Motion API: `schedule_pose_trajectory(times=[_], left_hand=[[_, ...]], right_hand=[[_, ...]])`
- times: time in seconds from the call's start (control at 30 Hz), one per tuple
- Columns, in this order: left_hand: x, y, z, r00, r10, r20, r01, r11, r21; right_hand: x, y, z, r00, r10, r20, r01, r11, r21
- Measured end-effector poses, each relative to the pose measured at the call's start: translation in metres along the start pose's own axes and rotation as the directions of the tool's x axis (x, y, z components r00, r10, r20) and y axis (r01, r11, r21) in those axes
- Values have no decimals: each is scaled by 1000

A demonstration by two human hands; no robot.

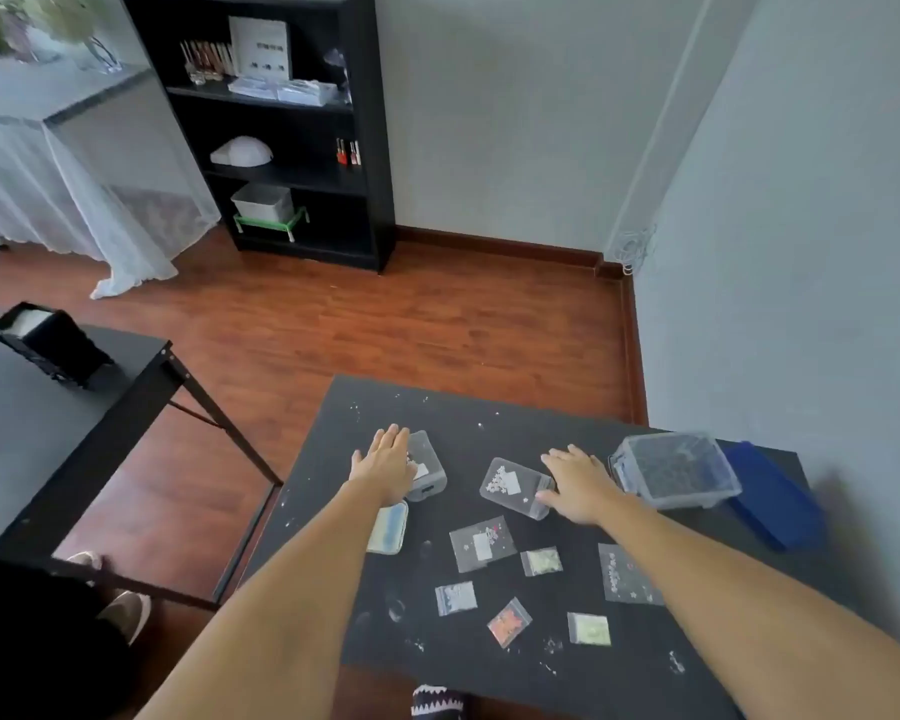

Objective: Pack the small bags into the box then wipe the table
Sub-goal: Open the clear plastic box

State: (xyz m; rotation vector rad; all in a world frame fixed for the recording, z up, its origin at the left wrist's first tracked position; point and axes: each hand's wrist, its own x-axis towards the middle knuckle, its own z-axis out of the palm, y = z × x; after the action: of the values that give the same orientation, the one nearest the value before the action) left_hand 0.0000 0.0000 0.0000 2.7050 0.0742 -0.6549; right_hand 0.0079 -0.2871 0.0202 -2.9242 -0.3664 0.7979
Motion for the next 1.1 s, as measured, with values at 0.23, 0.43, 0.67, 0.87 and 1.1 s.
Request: schedule_pose_trajectory(times=[0.23, 0.43, 0.67, 0.87, 1.1], left_hand=[[29, -10, 13, 996, 32, 78, -34, 999, 23], [38, -11, 17, 994, 109, -6, -109, 993, 49], [41, -4, 6, 995, 47, -87, -49, 999, -19], [35, 9, -4, 990, 69, -121, -82, 990, -110], [19, 48, -17, 963, 89, -254, -148, 963, -227]], right_hand=[[6, -13, 40, 994, 110, -28, -109, 993, 38], [7, -19, 52, 975, 188, -114, -180, 980, 82], [3, -16, 45, 959, 218, -181, -134, 913, 385], [-4, 2, 21, 964, 152, -216, -20, 858, 513], [-38, 75, -28, 892, 184, -414, 109, 800, 590]])
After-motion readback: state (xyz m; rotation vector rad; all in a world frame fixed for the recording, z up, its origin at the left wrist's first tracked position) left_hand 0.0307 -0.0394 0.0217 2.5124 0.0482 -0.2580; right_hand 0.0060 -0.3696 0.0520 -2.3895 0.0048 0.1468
